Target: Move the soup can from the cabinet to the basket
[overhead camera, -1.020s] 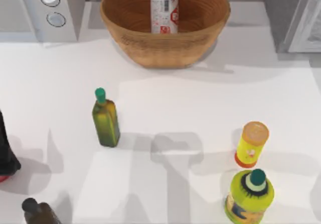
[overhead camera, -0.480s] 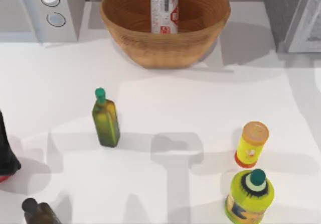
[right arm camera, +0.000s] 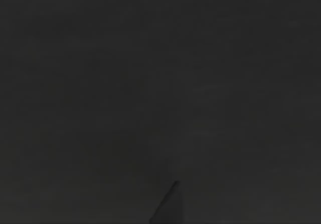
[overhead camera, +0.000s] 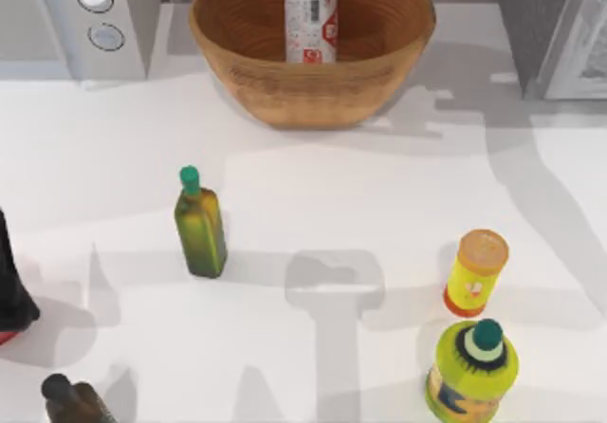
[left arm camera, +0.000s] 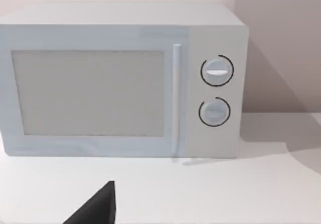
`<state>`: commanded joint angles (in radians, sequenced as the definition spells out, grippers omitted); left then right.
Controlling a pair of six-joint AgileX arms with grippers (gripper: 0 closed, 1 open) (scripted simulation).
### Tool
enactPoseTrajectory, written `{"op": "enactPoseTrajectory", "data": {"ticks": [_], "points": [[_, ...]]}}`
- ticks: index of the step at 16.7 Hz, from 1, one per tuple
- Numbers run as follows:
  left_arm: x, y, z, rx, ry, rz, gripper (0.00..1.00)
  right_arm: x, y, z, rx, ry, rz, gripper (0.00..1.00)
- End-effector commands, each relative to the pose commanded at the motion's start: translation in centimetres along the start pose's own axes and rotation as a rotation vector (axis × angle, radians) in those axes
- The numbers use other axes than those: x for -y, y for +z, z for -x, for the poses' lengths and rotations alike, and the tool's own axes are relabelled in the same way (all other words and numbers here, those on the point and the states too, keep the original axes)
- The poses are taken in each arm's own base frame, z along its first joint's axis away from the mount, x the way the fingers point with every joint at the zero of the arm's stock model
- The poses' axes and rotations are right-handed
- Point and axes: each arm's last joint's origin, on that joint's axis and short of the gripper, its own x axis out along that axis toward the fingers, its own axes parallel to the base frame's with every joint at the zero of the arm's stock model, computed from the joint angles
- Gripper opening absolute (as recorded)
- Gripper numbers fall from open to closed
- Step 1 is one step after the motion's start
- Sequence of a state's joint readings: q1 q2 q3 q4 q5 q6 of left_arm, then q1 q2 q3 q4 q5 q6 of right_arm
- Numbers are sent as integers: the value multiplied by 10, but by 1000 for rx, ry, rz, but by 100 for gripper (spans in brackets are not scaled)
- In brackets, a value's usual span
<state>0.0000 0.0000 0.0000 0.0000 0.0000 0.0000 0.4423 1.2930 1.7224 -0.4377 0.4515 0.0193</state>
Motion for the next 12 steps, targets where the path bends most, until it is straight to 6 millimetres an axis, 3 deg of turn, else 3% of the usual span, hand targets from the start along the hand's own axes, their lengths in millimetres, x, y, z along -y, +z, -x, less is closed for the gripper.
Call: {"op": "enactPoseTrajectory", "data": {"ticks": [4, 12], "points": [[0, 0, 0, 0, 0, 0, 100, 10, 7, 6, 22, -43, 2, 100], [0, 0, 0, 0, 0, 0, 100, 11, 6, -43, 21, -42, 3, 100]]}}
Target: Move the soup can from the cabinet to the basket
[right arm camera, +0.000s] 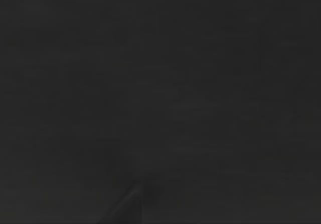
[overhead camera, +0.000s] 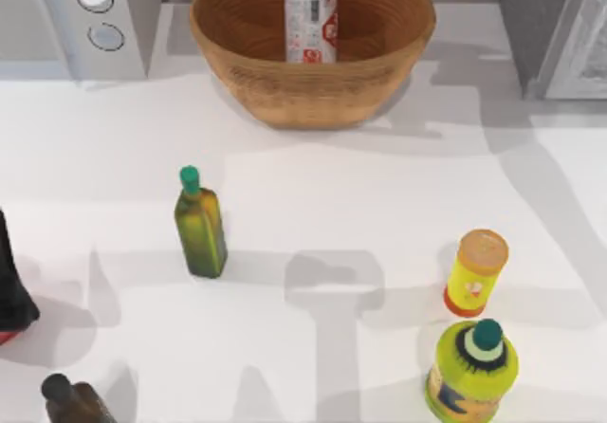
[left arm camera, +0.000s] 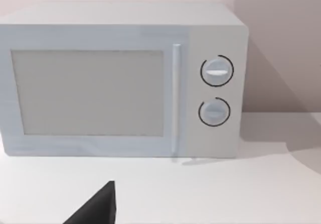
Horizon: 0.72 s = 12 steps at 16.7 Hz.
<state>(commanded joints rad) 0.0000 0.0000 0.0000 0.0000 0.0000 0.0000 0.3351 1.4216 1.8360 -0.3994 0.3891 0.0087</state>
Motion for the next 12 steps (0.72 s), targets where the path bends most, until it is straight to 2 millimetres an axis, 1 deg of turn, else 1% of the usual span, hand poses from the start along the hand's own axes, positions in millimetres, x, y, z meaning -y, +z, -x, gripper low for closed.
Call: {"op": "enactPoseTrajectory", "data": {"ticks": [2, 3, 6, 9, 12], "points": [[0, 0, 0, 0, 0, 0, 100, 0, 0, 0, 0, 0, 0, 100], [0, 0, 0, 0, 0, 0, 100, 1, 2, 8, 9, 4, -2, 100], [0, 0, 0, 0, 0, 0, 100, 4, 0, 10, 7, 0, -2, 100], [0, 0, 0, 0, 0, 0, 100, 13, -9, 22, 3, -1, 0, 100], [0, 0, 0, 0, 0, 0, 100, 27, -25, 41, -3, 3, 3, 100]]}}
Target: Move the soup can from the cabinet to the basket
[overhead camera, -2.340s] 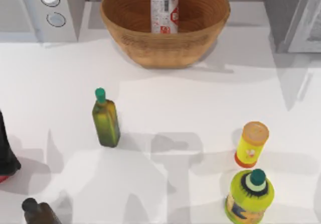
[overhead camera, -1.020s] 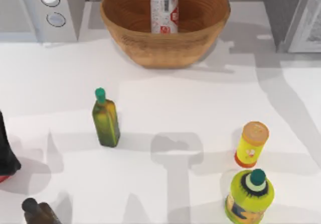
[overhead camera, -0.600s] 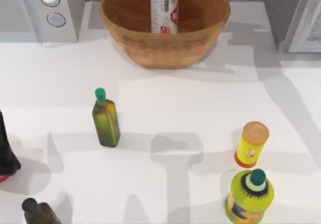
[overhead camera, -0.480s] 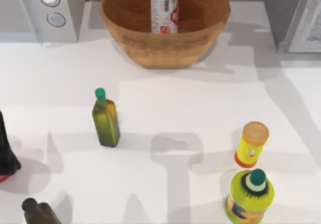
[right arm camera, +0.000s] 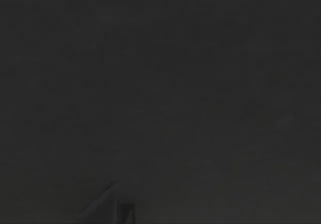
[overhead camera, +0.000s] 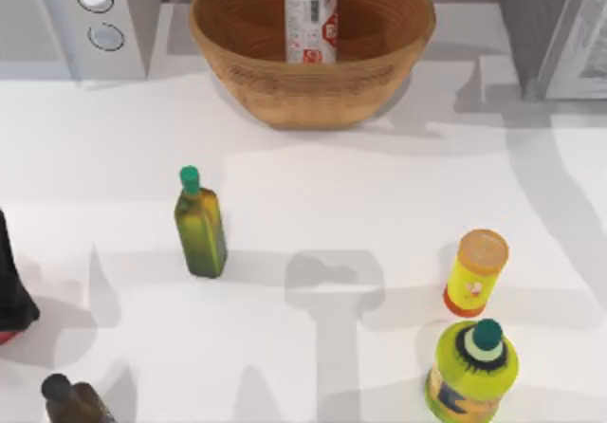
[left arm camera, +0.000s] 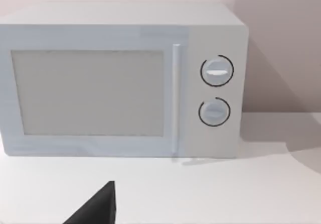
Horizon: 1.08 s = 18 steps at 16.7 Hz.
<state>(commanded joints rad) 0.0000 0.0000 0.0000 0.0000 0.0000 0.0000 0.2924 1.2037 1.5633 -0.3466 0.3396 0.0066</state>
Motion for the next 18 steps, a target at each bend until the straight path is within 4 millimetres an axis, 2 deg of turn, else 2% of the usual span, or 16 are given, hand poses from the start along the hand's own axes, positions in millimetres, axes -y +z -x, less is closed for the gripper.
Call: {"op": "enactPoseTrajectory", "data": {"ticks": [4, 7, 13, 18], "points": [[0, 0, 0, 0, 0, 0, 100, 21, -38, 35, -7, 6, 2, 100], [0, 0, 0, 0, 0, 0, 100, 37, -81, 64, -11, 10, 2, 100], [0, 0, 0, 0, 0, 0, 100, 58, -194, 112, -10, 18, 1, 100], [0, 0, 0, 0, 0, 0, 100, 65, -286, 125, -17, 32, 0, 100]]}}
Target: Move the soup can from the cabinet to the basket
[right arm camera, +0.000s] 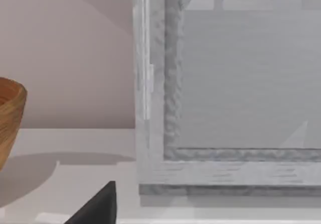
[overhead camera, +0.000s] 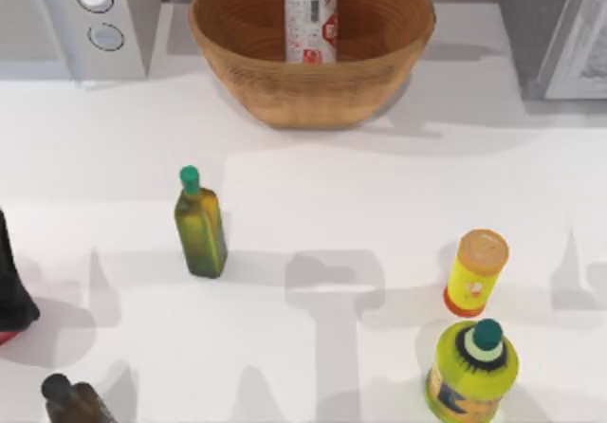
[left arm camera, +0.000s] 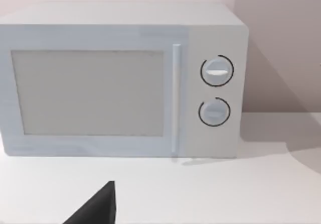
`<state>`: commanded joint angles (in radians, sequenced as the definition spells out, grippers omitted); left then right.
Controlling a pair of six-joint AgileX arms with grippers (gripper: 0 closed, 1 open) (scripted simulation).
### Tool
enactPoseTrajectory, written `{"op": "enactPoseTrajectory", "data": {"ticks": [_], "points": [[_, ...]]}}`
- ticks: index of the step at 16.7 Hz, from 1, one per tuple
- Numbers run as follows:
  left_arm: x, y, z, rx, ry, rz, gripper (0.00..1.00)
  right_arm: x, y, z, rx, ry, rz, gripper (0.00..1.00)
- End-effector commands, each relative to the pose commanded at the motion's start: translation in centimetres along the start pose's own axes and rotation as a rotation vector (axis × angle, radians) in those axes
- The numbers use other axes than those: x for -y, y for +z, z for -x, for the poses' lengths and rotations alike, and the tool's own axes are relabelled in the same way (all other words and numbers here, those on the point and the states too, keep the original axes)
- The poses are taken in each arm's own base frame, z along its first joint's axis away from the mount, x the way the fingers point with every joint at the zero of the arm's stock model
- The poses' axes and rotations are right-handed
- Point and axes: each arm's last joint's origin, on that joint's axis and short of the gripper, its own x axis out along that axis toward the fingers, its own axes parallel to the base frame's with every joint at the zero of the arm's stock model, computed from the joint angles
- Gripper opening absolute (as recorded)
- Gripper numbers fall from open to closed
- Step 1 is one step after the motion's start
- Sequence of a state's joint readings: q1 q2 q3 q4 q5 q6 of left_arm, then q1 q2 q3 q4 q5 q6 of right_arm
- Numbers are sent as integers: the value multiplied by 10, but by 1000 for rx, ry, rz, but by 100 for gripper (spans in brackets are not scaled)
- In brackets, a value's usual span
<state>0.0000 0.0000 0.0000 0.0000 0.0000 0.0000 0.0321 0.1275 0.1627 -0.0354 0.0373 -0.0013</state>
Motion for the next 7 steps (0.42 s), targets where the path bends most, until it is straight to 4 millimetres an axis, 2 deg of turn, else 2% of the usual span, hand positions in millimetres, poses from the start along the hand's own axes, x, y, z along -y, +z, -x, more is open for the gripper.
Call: {"op": "enactPoseTrajectory", "data": {"ticks": [3, 5, 7], "points": [[0, 0, 0, 0, 0, 0, 100, 2, -33, 0, 3, 4, -2, 100], [0, 0, 0, 0, 0, 0, 100, 2, -42, 0, 0, 5, -3, 100], [0, 0, 0, 0, 0, 0, 100, 2, -42, 0, 0, 5, -3, 100]]}}
